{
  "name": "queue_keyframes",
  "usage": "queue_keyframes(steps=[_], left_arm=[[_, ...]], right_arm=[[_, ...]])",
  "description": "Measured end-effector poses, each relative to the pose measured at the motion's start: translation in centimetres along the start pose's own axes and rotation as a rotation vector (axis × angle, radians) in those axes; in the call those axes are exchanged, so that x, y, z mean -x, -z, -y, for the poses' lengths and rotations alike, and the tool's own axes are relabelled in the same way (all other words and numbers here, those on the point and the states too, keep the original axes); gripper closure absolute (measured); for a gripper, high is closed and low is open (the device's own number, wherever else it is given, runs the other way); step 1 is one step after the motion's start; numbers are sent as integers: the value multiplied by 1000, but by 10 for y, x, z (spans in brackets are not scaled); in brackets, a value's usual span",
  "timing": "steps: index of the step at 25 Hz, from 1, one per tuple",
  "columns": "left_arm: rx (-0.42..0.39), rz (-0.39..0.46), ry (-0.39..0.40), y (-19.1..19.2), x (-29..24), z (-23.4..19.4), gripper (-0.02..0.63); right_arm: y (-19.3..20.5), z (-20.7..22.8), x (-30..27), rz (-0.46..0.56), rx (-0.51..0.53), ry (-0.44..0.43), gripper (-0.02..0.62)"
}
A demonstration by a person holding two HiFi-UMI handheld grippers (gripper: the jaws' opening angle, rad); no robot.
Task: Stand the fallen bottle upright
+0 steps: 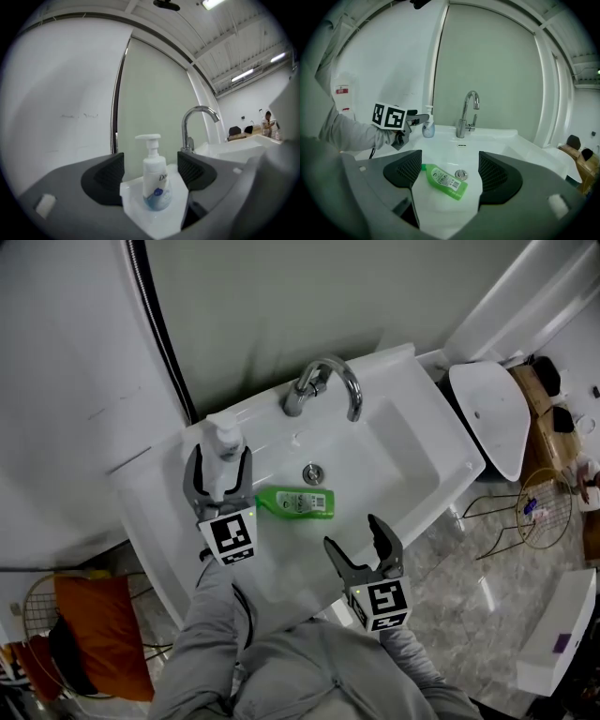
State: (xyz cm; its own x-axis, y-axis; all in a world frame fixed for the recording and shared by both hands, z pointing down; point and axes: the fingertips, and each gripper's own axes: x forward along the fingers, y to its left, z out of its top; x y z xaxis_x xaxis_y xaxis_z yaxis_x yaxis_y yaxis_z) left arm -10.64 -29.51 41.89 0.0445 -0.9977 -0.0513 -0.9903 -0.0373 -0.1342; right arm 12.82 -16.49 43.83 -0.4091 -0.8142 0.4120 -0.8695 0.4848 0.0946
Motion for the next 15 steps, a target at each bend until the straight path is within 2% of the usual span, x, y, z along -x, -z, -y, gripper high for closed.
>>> queue_keyframes(steps=[12, 15], left_arm=[[-36, -37, 35, -29, 95, -12, 224], [-35, -65, 37, -30, 119, -16, 224]], right_arm=[[-8, -24, -21, 34, 59, -133, 215], [3, -36, -35, -43, 102, -209, 215]])
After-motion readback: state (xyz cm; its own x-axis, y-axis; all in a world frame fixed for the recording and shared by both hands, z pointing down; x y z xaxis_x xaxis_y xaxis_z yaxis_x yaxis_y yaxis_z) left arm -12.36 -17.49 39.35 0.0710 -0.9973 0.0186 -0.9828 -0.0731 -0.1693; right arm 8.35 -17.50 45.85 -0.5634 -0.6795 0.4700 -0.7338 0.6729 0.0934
